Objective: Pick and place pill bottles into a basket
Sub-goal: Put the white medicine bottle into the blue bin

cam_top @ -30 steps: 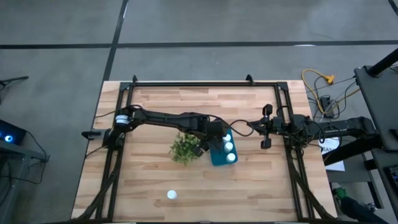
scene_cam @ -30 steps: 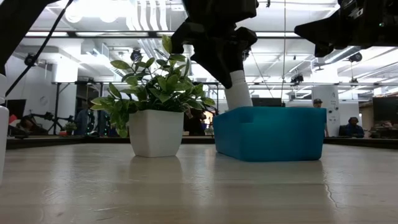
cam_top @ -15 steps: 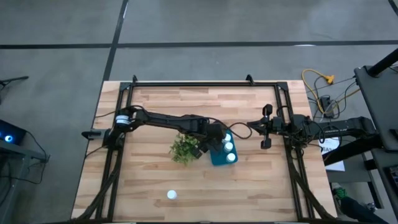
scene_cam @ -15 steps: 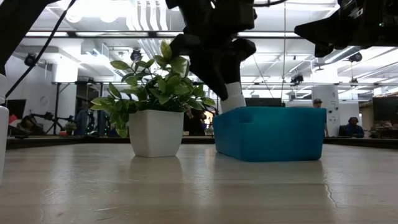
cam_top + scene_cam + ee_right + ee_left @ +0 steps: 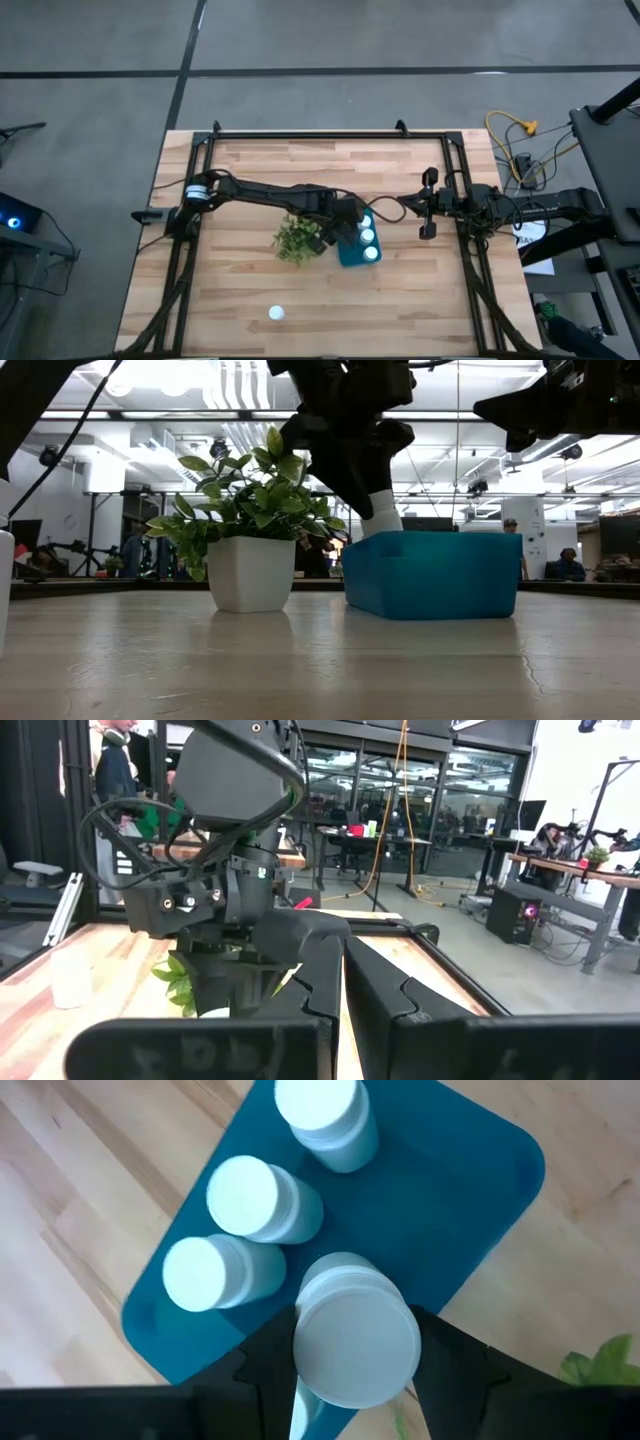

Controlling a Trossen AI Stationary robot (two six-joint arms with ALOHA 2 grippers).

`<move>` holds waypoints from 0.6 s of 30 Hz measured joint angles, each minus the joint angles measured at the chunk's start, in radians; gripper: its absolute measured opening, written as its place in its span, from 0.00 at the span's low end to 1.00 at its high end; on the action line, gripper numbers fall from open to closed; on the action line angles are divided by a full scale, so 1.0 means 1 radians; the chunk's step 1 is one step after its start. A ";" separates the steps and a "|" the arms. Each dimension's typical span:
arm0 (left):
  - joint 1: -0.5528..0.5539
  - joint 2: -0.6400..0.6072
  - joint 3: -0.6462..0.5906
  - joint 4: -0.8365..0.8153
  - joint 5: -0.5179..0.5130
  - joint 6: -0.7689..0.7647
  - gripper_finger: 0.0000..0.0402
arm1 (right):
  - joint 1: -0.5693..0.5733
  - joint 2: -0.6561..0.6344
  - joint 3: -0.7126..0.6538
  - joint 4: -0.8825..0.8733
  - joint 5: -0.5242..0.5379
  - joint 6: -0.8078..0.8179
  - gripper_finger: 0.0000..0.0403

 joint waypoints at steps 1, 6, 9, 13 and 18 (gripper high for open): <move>0.000 0.000 0.001 0.002 0.000 0.000 0.36 | 0.000 0.000 0.000 0.000 0.000 0.001 0.02; 0.000 0.000 0.002 0.003 0.000 -0.001 0.37 | 0.000 0.000 0.000 -0.001 0.000 0.001 0.02; 0.000 0.000 0.002 0.003 -0.005 0.000 0.46 | 0.000 0.000 0.000 -0.001 0.000 0.000 0.02; 0.000 0.000 0.002 0.003 -0.027 -0.001 0.54 | 0.000 0.000 0.000 -0.001 0.000 0.001 0.02; 0.000 0.000 0.002 0.003 -0.028 -0.001 0.55 | 0.000 0.000 0.000 -0.001 0.000 0.001 0.02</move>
